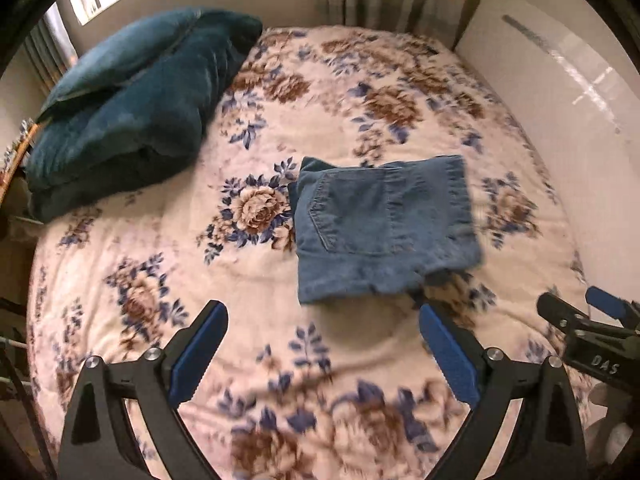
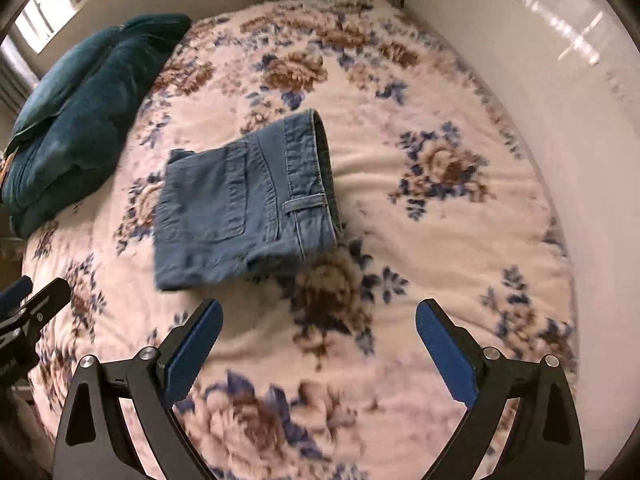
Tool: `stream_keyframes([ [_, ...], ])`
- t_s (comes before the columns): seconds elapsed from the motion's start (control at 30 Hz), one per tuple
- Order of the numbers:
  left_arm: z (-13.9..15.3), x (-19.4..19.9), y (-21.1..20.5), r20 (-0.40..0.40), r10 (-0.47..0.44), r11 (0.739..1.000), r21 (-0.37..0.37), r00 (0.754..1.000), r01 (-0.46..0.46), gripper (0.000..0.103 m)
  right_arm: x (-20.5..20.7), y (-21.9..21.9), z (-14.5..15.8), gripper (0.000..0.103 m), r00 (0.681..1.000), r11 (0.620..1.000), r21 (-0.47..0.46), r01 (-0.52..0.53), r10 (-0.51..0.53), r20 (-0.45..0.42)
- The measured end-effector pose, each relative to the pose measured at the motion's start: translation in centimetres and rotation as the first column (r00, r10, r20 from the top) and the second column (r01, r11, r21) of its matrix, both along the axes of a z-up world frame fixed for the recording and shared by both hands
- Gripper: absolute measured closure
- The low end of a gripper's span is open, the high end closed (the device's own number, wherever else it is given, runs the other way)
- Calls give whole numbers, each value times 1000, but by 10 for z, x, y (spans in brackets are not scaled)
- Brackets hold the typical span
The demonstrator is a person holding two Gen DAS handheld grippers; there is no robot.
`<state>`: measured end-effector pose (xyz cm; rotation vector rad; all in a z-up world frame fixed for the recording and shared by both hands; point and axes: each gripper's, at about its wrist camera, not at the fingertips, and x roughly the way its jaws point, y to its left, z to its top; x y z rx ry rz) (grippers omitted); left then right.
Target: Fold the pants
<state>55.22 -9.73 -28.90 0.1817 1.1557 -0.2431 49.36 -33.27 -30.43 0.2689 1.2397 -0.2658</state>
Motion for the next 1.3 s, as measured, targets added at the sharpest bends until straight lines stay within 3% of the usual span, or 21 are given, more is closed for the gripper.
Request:
stream_keyframes([
  [0.13,57,-46,-3,55,-29,1000,-2,998,29,5,-59,16,76,4,998,998,-62,-19,22,61],
  [0.37,161,-132,16,156,-18,998,-49,988,26,5,-155,35,194,4,987,997,-73,2,10,163],
  [0.6,224,-191,39,212,-3,999,-34,977,10,5,-235,60,286,4,968,995,-88,-37,58,244],
  [0.93,274,-243,54,226,4,999,-32,974,4,5,-301,87,363,4,948,994,-98,-55,83,307],
  [1.3,295,-277,57,238,34,999,-45,971,-25,5,-346,95,397,3,948,995,-80,-60,81,309],
])
